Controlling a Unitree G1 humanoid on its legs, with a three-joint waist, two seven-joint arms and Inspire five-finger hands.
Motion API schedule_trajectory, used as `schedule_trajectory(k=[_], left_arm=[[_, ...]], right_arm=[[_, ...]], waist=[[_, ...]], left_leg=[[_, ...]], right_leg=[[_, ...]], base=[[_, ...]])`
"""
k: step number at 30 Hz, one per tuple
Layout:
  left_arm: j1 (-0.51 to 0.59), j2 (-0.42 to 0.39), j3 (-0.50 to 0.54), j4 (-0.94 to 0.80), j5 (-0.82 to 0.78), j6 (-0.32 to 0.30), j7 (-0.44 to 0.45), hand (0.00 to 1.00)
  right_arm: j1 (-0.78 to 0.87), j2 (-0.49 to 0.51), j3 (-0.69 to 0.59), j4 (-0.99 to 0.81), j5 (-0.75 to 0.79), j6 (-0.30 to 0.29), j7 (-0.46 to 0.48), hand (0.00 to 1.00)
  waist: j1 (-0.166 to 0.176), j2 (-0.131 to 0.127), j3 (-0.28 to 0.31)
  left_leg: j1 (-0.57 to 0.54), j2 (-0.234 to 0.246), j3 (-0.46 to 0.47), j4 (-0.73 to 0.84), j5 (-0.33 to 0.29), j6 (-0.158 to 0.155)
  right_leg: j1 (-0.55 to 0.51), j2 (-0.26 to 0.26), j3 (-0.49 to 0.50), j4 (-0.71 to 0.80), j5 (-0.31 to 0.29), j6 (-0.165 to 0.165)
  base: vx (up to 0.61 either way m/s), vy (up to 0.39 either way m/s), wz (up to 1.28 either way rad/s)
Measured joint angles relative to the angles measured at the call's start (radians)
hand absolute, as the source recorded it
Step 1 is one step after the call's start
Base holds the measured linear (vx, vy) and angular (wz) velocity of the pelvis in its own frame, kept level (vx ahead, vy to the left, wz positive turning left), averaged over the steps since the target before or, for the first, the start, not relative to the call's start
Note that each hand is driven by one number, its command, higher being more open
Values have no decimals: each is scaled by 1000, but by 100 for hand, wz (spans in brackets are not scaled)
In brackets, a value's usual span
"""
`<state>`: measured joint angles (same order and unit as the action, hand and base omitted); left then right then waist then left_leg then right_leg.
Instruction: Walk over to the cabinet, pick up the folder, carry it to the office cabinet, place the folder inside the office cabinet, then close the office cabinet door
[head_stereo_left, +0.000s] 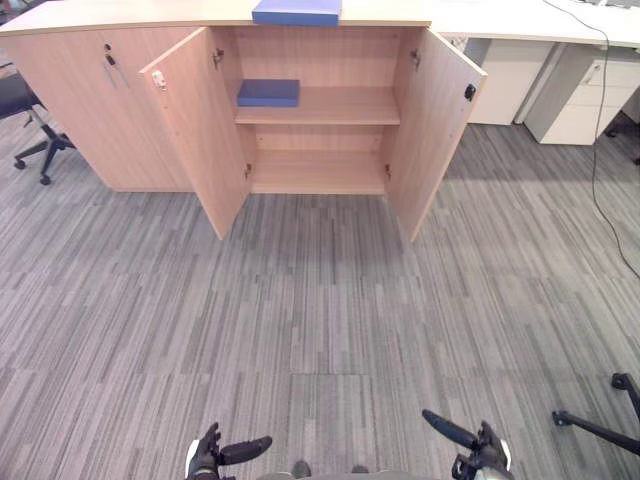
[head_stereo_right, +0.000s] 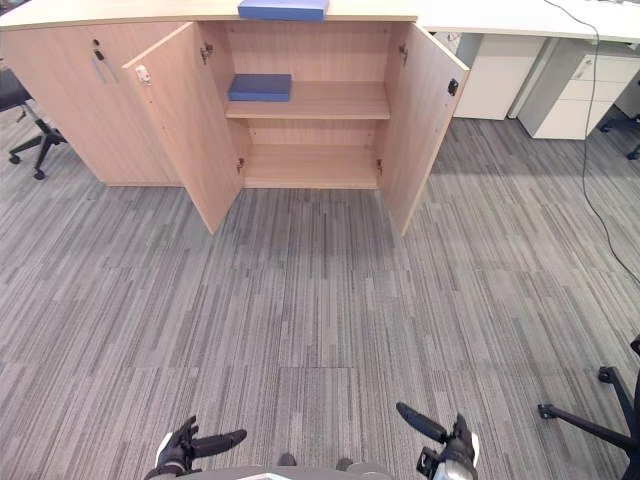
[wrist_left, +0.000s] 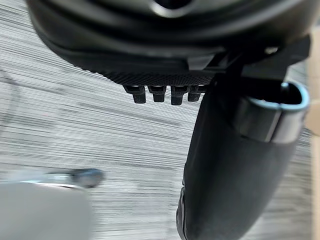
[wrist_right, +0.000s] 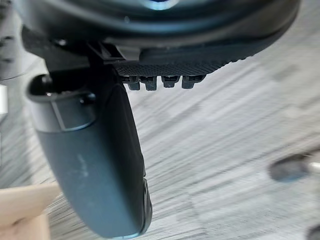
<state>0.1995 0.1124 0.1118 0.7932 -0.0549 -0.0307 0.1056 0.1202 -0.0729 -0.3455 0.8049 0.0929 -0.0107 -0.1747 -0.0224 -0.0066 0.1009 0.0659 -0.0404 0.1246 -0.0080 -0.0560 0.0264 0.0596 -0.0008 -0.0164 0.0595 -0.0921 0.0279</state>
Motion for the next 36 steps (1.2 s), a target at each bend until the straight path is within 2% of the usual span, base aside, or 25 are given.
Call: schedule_trajectory(k=[4, 10, 13, 17, 20, 21, 22, 23, 24, 26, 28, 30, 31, 32, 33, 34, 35, 36], left_arm=[[3, -1, 0, -81, 15, -13, -1, 100], [33, -2, 0, -155, 14, -15, 0, 100], [38, -5, 0, -217, 3, -16, 4, 100], [38, -20, 5, -302, -29, -19, 16, 100], [38, -43, 22, -344, -47, -19, 22, 100], [41, -47, 21, -358, -49, -19, 23, 100], [42, -46, 22, -358, -54, -19, 23, 100], [40, -41, 20, -358, -64, -19, 28, 100], [41, -36, 20, -358, -65, -19, 32, 100], [42, -25, 17, -355, -65, -17, 54, 100], [28, -15, 16, -355, -69, -17, 60, 100], [1, -16, 16, -348, -74, -18, 64, 100], [-19, -12, 15, -344, -74, -18, 64, 100], [-26, -9, 15, -339, -74, -19, 64, 100], [-32, -10, 14, -329, -73, -20, 62, 100], [-55, -21, 13, -305, -71, -18, 61, 100], [-67, -21, 6, -301, -68, -17, 55, 100], [-66, -30, 5, -300, -67, -17, 52, 100]], right_arm=[[-11, -2, 5, -40, -80, -6, 15, 100], [-14, -4, 45, -79, -119, -6, 19, 100], [-36, -7, 47, -95, -126, -6, 18, 100], [-69, -16, 57, -125, -124, -6, 14, 100], [-85, -34, 57, -126, -122, -5, 12, 100], [-83, -40, 57, -127, -122, -2, 11, 100], [-77, -40, 58, -127, -121, 0, 11, 100], [-62, -40, 64, -128, -116, 5, 8, 100], [-56, -40, 70, -128, -116, 9, 8, 100], [-46, -40, 77, -128, -113, 13, 1, 100], [-46, -41, 77, -133, -113, 16, -2, 100], [-44, -49, 77, -147, -112, 20, -3, 100], [-32, -52, 80, -158, -111, 20, -3, 100], [-6, -53, 81, -177, -110, 19, -4, 100], [8, -57, 80, -186, -109, 19, -7, 100], [-26, -72, 80, -187, -107, 21, -7, 100], [-38, -68, 80, -199, -106, 19, -6, 100], [-39, -68, 81, -203, -106, 19, -6, 100]], waist=[[-6, 1, 19], [-16, 4, 34], [-16, 3, 56], [-6, 14, 77], [1, 34, 92], [2, 40, 103], [2, 41, 106], [-5, 41, 111], [-11, 38, 118], [-22, 42, 141], [-32, 50, 158], [-51, 80, 176], [-54, 86, 182], [-56, 78, 180], [-63, 80, 179], [-58, 112, 192], [-66, 89, 199], [-69, 88, 201]], left_leg=[[20, -2, 1, -20, -4, -7], [21, -3, 14, -22, -14, -22], [-2, -4, 24, 7, -30, -41], [-92, 5, 55, 128, -99, -32], [-144, 15, 75, 210, -172, 7], [-135, 11, 75, 227, -197, 24], [-126, 10, 72, 227, -203, 27], [-107, 3, 56, 226, -218, 44], [-91, -1, 48, 226, -222, 43], [-34, -1, 24, 218, -253, 53], [15, 15, 2, 192, -272, 51], [74, 67, -35, 149, -284, 33], [107, 93, -58, 126, -284, 4], [148, 111, -72, 130, -306, -54], [166, 121, -79, 143, -319, -77], [153, 163, -65, 212, -294, -135], [105, 161, -49, 362, -216, -188], [74, 168, -40, 470, -156, -182]], right_leg=[[17, -2, -8, -13, 3, 2], [17, -4, -12, -16, 2, 2], [6, -10, -11, -15, 2, 2], [-38, -12, 6, -8, 0, 5], [-120, -10, 11, 126, -67, 26], [-188, -22, -13, 300, -120, 44], [-223, -30, -33, 385, -130, 46], [-303, -54, -83, 565, -146, 45], [-329, -69, -102, 628, -162, 35], [-405, -101, -163, 664, -213, 10], [-477, -102, -193, 599, -210, 10], [-545, -77, -234, 463, -148, 6], [-561, -51, -240, 300, -44, 5], [-563, -44, -221, 207, 151, -14], [-555, -49, -224, 231, 229, -60], [-573, -31, -252, 341, 158, -96], [-544, -52, -254, 387, 73, -84], [-506, -52, -258, 385, 42, -85]], base=[[64, 19, 0], [48, 4, -2], [6, -1, -3], [11, 12, -15], [8, 37, -22], [36, 38, -6], [109, 51, 8], [131, 29, 20], [225, 27, 25], [423, 8, 24], [443, -43, 38], [573, -124, 62], [689, -178, 83], [741, -200, 84], [758, -221, 44], [713, -237, 29], [685, -245, 17], [710, -279, 37]])
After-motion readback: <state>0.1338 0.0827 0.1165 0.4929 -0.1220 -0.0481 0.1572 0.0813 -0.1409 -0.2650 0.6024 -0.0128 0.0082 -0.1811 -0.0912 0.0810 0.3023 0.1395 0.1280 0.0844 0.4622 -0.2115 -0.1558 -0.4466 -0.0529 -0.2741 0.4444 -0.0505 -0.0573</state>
